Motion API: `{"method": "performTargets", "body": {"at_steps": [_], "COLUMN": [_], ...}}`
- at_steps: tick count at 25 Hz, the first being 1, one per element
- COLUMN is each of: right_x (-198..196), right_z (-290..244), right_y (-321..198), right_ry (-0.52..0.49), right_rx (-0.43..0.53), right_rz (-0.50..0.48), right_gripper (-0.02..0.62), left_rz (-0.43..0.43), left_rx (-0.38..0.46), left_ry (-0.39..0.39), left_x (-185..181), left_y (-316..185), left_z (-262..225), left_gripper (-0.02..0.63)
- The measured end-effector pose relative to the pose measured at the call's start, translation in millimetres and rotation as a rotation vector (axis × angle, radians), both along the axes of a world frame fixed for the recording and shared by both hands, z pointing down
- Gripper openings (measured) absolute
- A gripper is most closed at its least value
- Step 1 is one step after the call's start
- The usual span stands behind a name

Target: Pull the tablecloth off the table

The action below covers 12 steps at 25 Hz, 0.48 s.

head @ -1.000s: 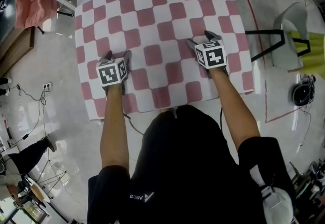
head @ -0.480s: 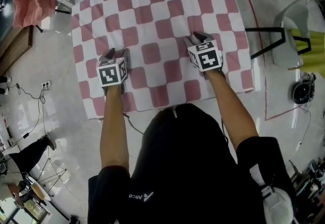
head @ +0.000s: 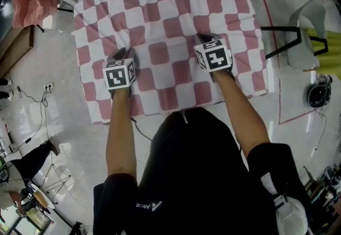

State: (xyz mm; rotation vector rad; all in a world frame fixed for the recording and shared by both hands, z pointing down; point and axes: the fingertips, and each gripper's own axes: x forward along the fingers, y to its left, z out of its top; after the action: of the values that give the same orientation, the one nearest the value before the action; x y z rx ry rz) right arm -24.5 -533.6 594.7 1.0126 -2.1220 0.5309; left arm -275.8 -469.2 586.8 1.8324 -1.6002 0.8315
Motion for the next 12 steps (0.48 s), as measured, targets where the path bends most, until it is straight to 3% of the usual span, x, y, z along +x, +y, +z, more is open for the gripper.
{"method": "performTargets", "body": {"at_steps": [5,12], "right_x": [-2.3,-16.4], "right_z": [0.4,-6.7], "right_y": [0.9,10.1], "right_ry": [-0.028,-0.105], "right_rx": [-0.016,-0.040], "right_rz": [0.000,0.000], "right_gripper": [0.003,0.003], "left_rz": [-0.018,-0.030], "left_rx": [0.003,0.020], "left_ry": [-0.006,0.032], "left_x": [-1.3,-5.0], "left_y": [0.0,2.6], "left_z": [0.8,-2.5], "left_gripper": [0.032,0.011]}}
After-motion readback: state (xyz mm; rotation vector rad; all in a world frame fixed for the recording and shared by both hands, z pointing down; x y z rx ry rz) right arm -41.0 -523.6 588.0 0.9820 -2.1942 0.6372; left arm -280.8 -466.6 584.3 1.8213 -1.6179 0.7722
